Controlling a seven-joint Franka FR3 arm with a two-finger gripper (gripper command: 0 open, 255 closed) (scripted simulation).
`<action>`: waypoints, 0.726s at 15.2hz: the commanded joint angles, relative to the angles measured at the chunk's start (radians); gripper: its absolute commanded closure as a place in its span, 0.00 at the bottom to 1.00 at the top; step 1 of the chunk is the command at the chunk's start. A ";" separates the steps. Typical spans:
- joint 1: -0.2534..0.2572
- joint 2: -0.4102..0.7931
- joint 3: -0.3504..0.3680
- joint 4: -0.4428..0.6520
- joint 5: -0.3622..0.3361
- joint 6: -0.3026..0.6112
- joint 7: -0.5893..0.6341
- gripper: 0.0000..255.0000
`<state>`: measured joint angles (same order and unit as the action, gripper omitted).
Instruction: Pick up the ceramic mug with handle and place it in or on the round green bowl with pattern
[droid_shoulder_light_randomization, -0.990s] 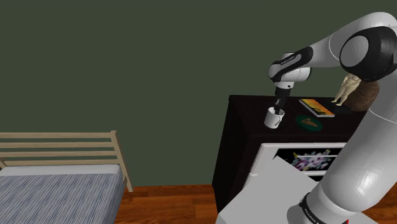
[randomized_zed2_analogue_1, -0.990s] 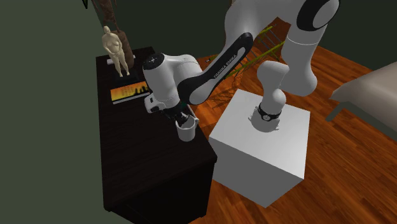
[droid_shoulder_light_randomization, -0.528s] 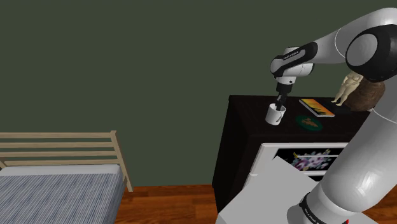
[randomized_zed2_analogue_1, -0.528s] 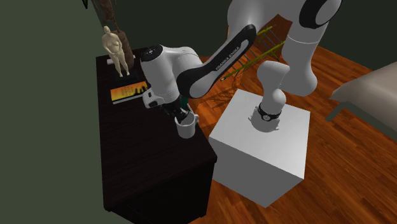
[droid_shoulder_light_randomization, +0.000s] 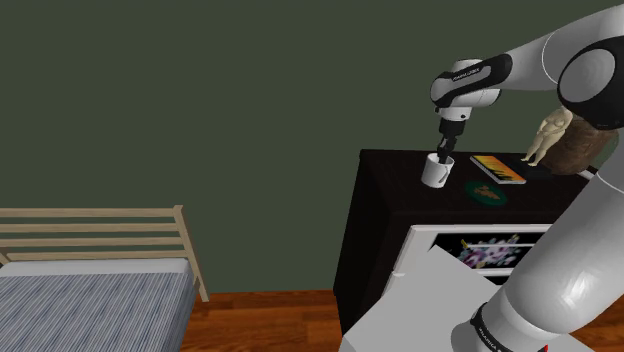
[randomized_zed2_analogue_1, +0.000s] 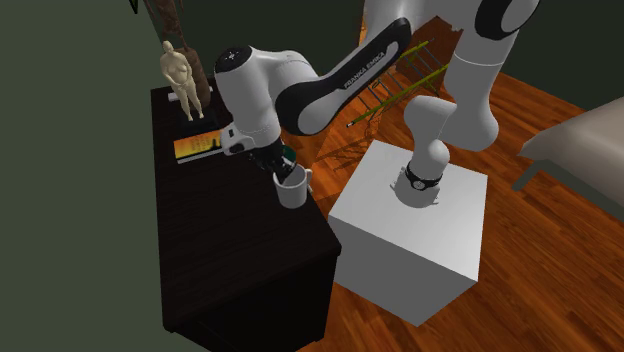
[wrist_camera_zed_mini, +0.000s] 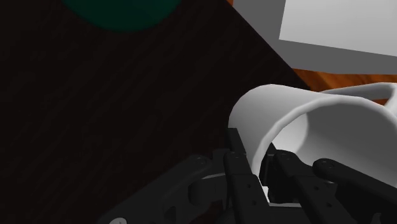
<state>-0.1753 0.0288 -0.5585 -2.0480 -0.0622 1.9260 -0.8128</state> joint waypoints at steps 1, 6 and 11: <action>0.002 -0.010 0.001 0.019 -0.005 -0.028 0.003 1.00; 0.004 -0.032 0.003 0.066 -0.014 -0.094 0.008 1.00; -0.006 -0.046 -0.007 0.097 -0.024 -0.135 -0.012 1.00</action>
<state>-0.1746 -0.0159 -0.5585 -1.9575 -0.0838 1.7968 -0.8115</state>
